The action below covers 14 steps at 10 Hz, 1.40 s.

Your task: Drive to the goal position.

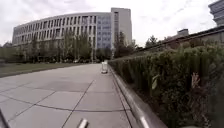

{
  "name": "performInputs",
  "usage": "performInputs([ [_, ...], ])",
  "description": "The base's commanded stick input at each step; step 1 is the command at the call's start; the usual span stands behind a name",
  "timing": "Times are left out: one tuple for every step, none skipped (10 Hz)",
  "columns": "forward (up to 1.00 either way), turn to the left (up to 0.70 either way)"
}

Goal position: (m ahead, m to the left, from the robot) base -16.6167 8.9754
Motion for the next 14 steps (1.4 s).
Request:
performInputs([
  [0.7, 0.0],
  [0.7, 0.0],
  [0.7, 0.0],
  [0.7, 0.0],
  [0.7, 0.0],
  [0.7, 0.0],
  [0.7, 0.0],
  [0.7, 0.0],
  [0.7, 0.0],
  [0.7, 0.0],
  [0.7, 0.0],
  [0.7, 0.0],
  [0.7, 0.0],
  [0.7, 0.01],
])
